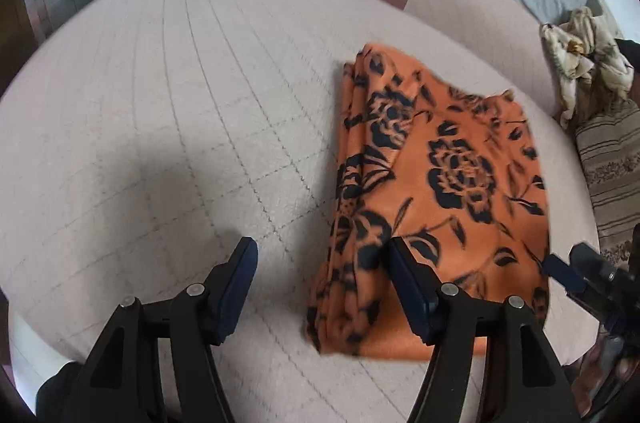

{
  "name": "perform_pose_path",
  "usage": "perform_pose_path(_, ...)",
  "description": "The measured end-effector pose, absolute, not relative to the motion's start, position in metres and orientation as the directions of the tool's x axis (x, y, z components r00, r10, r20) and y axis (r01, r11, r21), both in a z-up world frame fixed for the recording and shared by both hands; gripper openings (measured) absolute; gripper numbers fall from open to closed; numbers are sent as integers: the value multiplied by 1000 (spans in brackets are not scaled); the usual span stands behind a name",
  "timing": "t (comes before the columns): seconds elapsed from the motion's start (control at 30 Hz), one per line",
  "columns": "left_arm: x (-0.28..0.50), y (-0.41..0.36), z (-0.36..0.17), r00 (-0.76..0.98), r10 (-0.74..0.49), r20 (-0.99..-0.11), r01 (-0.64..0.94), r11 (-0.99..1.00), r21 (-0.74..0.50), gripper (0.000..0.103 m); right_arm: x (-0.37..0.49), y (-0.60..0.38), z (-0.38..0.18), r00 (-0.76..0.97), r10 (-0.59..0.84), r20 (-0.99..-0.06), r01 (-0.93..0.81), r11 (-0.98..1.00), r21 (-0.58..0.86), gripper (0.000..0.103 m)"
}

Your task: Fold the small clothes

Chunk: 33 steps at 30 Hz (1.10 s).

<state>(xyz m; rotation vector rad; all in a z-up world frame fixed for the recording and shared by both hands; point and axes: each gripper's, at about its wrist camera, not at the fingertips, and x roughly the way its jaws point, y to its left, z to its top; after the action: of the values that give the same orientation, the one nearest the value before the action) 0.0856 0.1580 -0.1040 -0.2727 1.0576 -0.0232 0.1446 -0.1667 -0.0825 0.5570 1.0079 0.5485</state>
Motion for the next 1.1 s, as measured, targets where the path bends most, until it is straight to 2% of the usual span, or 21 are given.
perform_pose_path(0.1, 74, 151, -98, 507, -131, -852, -76, 978, -196, 70, 129, -168, -81, 427, 660, -618, -177, 731, 659, 76)
perform_pose_path(0.2, 67, 145, -112, 461, -87, -883, -84, 986, -141, 71, 121, -167, -96, 407, 665, -626, -159, 726, 669, 77)
perform_pose_path(0.27, 60, 149, -112, 462, -100, -881, -98, 982, -163, 71, 121, -168, -109, 382, 673, -634, -135, 719, 682, 77)
perform_pose_path(0.47, 47, 148, -105, 487, -79, -870, -88, 986, -139, 71, 112, -165, -91, 404, 656, -638, -157, 736, 658, 77)
perform_pose_path(0.6, 37, 150, -101, 487, -83, -869, -84, 986, -141, 71, 112, -167, -102, 389, 652, -650, -136, 739, 660, 78)
perform_pose_path(0.87, 43, 148, -104, 487, -74, -870, -79, 989, -129, 72, 110, -165, -86, 412, 667, -620, -165, 724, 669, 78)
perform_pose_path(0.97, 43, 149, -105, 483, -76, -872, -79, 988, -130, 72, 115, -165, -101, 397, 654, -644, -136, 736, 663, 81)
perform_pose_path(1.1, 43, 148, -105, 486, -68, -872, -78, 990, -120, 73, 114, -167, -104, 397, 667, -631, -130, 721, 680, 81)
